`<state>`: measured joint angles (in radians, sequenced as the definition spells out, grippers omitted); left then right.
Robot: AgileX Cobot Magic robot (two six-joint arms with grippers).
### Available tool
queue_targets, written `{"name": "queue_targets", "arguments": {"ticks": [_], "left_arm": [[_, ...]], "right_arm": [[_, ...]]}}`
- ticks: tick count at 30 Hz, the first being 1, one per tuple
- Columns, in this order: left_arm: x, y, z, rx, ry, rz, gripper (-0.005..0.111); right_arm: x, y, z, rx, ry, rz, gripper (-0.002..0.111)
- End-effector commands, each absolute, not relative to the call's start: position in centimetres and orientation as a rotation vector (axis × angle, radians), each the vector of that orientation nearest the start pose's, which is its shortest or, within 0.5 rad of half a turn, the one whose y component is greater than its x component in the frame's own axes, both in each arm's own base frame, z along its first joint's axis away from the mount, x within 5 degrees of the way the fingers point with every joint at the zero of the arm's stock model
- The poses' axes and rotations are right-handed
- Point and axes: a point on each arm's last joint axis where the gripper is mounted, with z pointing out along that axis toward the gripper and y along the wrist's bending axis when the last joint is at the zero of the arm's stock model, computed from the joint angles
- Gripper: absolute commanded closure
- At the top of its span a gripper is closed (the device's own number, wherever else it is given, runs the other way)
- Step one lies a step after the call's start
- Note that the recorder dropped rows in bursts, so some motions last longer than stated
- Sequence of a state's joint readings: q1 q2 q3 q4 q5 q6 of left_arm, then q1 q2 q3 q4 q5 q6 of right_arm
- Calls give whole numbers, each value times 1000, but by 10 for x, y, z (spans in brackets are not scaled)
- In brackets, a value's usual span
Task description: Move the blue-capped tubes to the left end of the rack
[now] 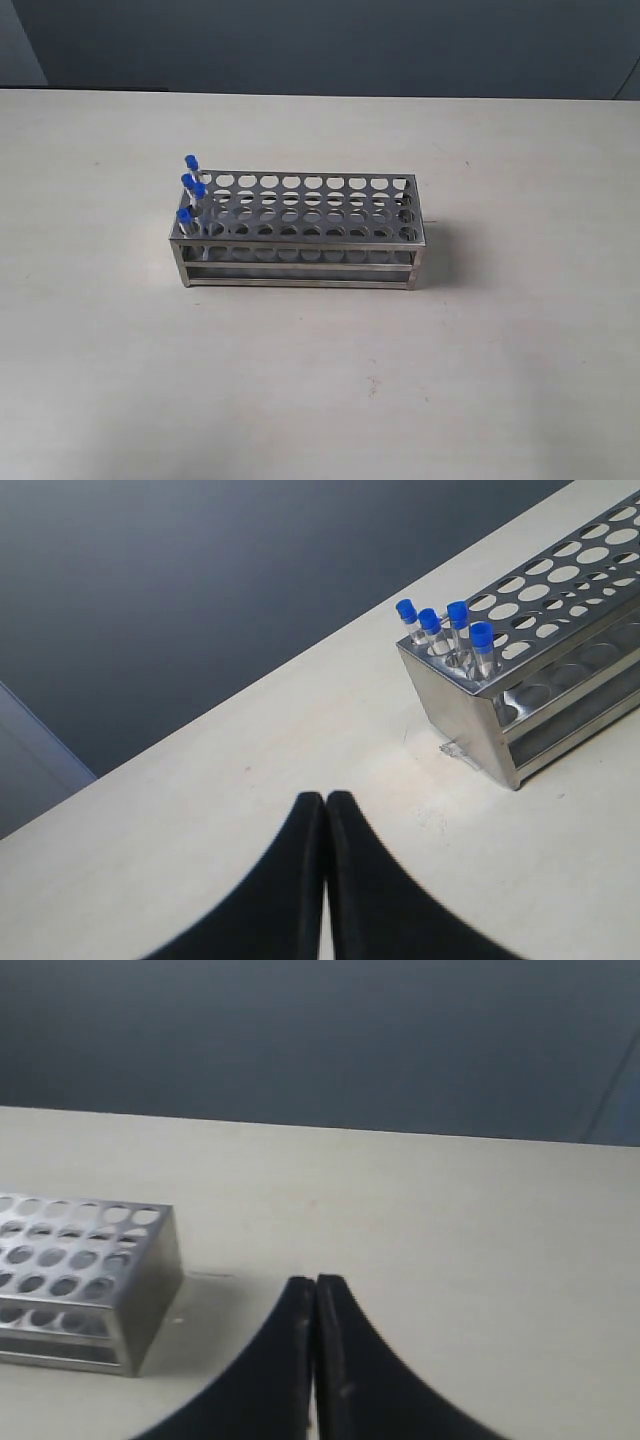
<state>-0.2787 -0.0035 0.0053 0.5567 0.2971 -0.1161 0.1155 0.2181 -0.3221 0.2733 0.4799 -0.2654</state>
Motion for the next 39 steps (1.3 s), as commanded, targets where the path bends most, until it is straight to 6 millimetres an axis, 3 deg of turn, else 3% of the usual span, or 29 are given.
{"name": "queue_targets", "arguments": {"ticks": [1,9,39], "left_arm": [[56,-2,191,489,1666,233,106],[56,-2,191,489,1666,232,106],[56,-2,191,489,1666,232,106]], "right_arm": [[49,12,233,-127,1766,86,108],[54,9,184,-99,1799,63,108],[54,9,185,-81,1799,88,108]]}}
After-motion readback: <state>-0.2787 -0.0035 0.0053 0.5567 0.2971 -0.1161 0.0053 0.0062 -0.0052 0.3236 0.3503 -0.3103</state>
